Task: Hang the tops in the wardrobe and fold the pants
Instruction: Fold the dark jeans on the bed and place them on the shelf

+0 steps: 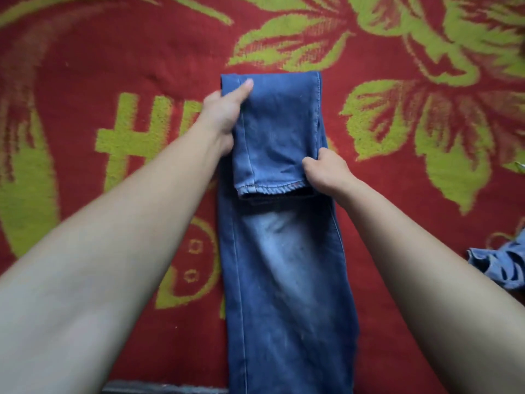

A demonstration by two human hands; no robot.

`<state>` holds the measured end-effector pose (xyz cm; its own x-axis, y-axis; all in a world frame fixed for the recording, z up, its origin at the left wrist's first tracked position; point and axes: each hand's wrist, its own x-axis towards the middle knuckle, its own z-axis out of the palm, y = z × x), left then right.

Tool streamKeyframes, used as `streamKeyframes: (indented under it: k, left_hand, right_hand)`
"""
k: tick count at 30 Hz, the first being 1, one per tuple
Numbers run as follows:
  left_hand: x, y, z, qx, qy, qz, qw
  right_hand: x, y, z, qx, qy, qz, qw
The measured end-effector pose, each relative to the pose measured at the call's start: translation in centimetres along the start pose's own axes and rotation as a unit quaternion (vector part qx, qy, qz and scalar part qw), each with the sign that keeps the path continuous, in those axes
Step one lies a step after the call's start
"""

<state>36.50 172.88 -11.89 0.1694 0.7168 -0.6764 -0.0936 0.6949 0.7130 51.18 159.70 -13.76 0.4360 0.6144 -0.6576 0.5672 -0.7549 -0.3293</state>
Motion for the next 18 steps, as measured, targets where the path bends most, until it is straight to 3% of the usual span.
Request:
streamKeyframes:
  k: [5,6,8,10,11,15,18]
  left_hand:
    - [2.9,0.6,0.9,0.049,0.076,0.058,0.994]
    - [3.0,0.1,0.4,0.071,0.073,0.067,0.993]
    - [3.5,-0.6,-0.5,0.155,0.071,0.108,0.98]
    - [4.0,-0.6,-1.2,0.291,0.091,0.173,0.937]
    - [4.3,-0.7,-1.2,0.369,0.113,0.199,0.901]
    - [4.9,-2.4,-0.7,0.607,0.194,0.226,0.737]
    - [6.0,-3.6,-0.5,0.647,0.191,0.22,0.705]
  right_hand:
    - [0.5,-0.7,-0.5,-0.038,-0.004,0.011,0.999]
    - [0.4,-1.1,-0.7,-0.052,0.014,0.02,0.998]
    - [0.2,-2.3,-1.1,-0.091,0.134,-0.03,0.986]
    - [0.8,-4.1,-1.4,-0.119,0.273,-0.168,0.94]
    - [1.7,-4.9,-1.5,-0.134,0.288,-0.207,0.925]
    - [6.4,-4.5,-0.1,-0.235,0.177,-0.168,0.941]
    - [8.6,-3.3,1.2,-0.227,0.181,-0.174,0.941]
